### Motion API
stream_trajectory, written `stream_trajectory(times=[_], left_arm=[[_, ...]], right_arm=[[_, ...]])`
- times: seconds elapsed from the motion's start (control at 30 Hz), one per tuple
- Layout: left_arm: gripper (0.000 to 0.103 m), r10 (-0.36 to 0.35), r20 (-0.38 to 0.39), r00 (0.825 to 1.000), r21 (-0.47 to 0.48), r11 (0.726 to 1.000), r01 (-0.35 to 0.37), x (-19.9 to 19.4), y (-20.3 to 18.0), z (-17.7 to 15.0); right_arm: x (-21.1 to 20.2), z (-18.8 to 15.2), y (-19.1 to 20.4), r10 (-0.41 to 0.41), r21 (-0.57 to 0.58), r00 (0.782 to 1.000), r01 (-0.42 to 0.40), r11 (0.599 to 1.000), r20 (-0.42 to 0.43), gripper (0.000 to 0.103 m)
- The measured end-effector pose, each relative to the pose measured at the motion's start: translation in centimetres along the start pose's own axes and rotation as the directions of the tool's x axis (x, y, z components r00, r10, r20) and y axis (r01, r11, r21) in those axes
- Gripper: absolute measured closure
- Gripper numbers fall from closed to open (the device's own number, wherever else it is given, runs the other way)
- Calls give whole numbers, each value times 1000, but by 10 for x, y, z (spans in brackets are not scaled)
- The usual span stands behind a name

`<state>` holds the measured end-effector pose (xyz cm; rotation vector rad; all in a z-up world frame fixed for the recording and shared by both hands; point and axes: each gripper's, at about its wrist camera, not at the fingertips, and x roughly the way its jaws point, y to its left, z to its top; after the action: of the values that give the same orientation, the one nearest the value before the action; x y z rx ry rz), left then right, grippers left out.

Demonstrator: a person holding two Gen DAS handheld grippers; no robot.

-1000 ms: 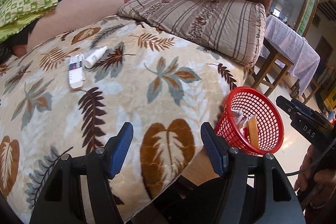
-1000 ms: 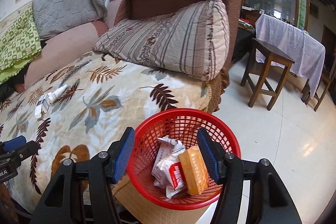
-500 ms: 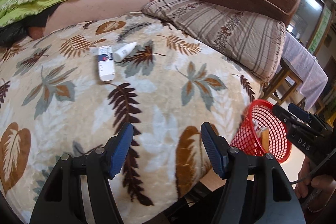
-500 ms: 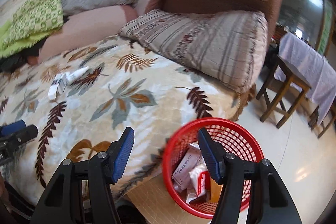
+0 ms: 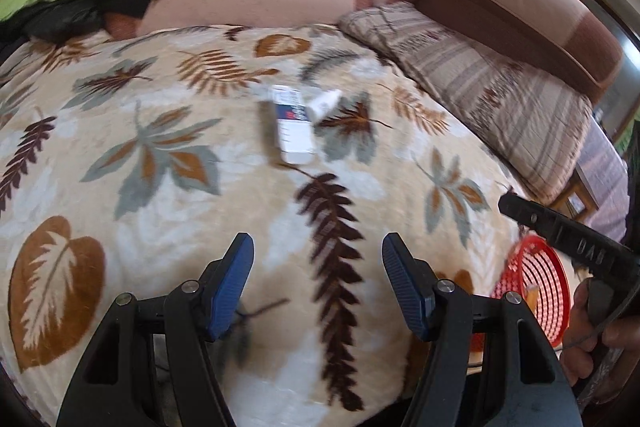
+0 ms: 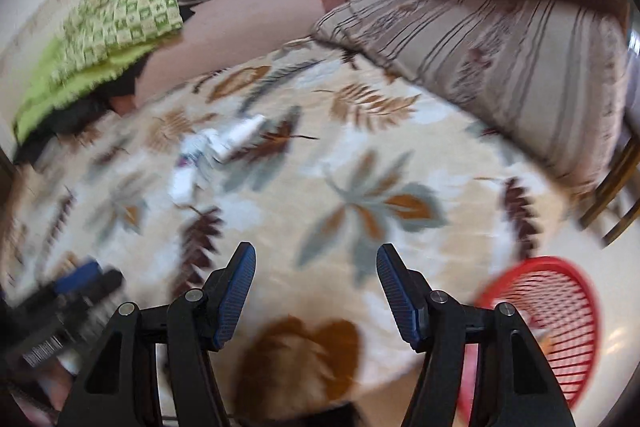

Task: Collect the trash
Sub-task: 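Move both open tools back over the bed toward the remaining items, then grasp the white medicine box with the left tool while the right tool grasps the spray bottle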

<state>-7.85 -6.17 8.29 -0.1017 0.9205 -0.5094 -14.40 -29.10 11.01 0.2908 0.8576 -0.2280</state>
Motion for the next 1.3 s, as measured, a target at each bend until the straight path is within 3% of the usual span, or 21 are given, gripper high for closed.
stream_trajectory(times=[0.1, 0.23, 0.47, 0.53, 0.67, 0.87, 0.93, 0.97, 1.1, 1.3], left_arm=[[37, 24, -2, 1000, -38, 999, -24, 3, 17, 7], [37, 57, -3, 998, -70, 996, -57, 8, 31, 19], [37, 103, -17, 995, -93, 990, -104, 27, 38, 56], [37, 105, -27, 994, -85, 991, -107, 40, 34, 70], [38, 96, -64, 993, -76, 992, -101, 79, 19, 97], [51, 139, -176, 974, -76, 985, -154, 147, 5, 120], [70, 160, -207, 965, -67, 982, -177, 167, 4, 124], [70, 163, -215, 963, -64, 982, -180, 172, 5, 124], [70, 171, -184, 968, -57, 981, -184, 169, 10, 118], [70, 207, -109, 972, -112, 969, -219, 123, 53, 85]], right_arm=[[19, 15, 12, 78, 67, 997, -78, 995, -5, 36], [52, 33, 29, 90, 171, 996, -91, 981, 13, 36], [114, 33, 35, 59, 236, 998, -65, 970, 31, 41], [121, 27, 27, 52, 243, 998, -57, 968, 27, 49], [118, 29, 11, 9, 249, 998, -24, 968, 63, 49], [116, 35, -7, -22, 254, 996, -1, 967, 88, 49], [115, 37, -9, -28, 257, 995, 2, 966, 95, 49], [115, 38, -10, -19, 256, 995, -7, 967, 97, 49], [118, 40, -11, 40, 269, 995, -65, 961, 94, 49], [129, 47, 3, 184, 243, 980, -198, 950, 78, 49]])
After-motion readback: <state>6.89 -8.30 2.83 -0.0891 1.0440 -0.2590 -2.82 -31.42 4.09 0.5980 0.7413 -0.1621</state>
